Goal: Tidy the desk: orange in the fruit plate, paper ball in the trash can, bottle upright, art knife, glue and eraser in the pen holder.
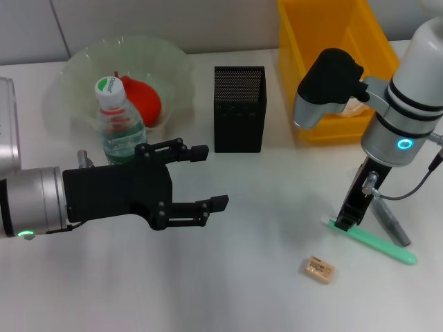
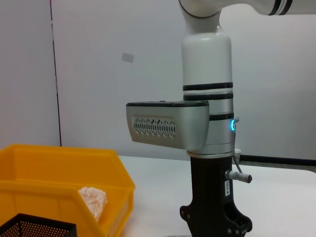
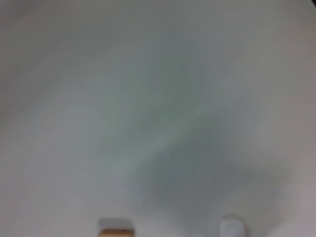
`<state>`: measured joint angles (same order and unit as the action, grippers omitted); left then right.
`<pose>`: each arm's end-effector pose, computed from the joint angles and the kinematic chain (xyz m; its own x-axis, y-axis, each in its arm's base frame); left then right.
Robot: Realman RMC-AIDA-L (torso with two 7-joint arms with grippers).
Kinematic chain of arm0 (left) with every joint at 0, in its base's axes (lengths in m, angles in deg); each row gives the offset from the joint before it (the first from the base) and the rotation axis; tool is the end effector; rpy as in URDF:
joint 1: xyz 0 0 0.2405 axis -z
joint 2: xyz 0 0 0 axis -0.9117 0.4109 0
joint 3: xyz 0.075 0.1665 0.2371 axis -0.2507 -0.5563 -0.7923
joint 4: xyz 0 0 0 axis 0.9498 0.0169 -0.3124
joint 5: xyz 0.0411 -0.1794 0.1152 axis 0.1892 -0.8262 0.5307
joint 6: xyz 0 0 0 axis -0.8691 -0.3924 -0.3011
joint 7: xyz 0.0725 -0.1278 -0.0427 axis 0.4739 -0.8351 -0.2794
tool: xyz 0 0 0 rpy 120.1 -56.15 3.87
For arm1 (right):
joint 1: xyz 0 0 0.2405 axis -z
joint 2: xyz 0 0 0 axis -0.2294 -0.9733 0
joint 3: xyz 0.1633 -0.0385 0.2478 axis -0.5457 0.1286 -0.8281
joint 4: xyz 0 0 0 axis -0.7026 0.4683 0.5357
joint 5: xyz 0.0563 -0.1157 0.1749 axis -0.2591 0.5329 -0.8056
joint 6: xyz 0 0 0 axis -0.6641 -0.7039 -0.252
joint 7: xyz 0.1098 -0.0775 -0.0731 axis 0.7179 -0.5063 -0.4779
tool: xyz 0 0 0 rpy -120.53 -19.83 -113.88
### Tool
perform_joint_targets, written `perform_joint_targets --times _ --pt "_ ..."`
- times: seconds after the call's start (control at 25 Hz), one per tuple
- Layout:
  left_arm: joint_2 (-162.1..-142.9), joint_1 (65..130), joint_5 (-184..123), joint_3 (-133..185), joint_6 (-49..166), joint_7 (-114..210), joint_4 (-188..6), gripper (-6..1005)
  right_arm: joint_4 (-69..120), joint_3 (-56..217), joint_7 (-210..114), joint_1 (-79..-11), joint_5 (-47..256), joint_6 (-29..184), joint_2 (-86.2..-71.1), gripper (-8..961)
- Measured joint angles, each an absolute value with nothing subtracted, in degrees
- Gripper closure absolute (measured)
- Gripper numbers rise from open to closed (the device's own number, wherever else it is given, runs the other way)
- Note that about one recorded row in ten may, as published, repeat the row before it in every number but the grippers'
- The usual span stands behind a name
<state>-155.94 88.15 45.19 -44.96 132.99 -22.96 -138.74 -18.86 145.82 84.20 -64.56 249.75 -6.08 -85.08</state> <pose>-0.2393 0.3323 -0.0624 0.8543 0.0472 0.5177 0.1401 -0.9799 -0.1418 0.2328 0.4062 -0.0554 0.6200 -0.5654 0.5440 -0.4822 -0.8215 -0.3043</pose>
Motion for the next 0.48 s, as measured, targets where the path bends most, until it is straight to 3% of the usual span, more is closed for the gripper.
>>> perform_joint_targets --times 0.48 --pt "-155.90 88.15 45.19 -44.81 133.14 -22.96 -138.79 172 -17.14 145.80 84.29 -65.42 249.72 -6.10 -85.06 921"
